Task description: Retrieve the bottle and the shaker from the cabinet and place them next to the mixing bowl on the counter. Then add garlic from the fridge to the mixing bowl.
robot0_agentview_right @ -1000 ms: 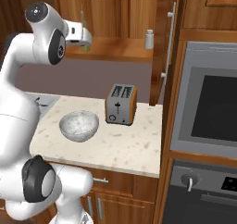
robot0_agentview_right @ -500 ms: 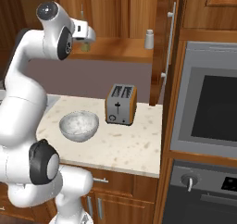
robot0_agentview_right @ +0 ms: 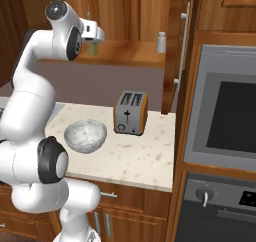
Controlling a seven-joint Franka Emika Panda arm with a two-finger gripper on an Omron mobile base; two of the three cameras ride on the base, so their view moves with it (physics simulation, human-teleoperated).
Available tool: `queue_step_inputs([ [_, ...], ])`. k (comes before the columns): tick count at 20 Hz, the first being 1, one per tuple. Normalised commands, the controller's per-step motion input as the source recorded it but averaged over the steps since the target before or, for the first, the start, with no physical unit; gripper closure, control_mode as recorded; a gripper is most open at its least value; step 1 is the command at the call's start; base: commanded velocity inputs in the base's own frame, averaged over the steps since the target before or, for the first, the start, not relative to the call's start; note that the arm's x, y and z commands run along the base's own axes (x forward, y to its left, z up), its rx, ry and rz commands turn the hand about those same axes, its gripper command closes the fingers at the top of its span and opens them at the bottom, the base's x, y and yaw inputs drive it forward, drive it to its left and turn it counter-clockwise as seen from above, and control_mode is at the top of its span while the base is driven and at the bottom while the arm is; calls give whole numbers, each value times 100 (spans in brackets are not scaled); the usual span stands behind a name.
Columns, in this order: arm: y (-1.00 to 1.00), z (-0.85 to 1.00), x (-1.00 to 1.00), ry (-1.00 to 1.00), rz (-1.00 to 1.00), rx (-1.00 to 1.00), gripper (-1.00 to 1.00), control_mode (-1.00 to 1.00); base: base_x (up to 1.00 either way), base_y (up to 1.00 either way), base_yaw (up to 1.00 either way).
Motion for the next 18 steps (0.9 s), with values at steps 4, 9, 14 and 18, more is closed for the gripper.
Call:
queue_step_inputs([
  [4,1,-1,30,0,0,0,-100,-100,0,0,0],
  [9,13,0,34,0,0,0,-100,-100,0,0,0],
  [14,15,-2,36,0,0,0,-100,-100,0,0,0],
  [18,2,-5,31,0,0,0,-100,-100,0,0,0],
])
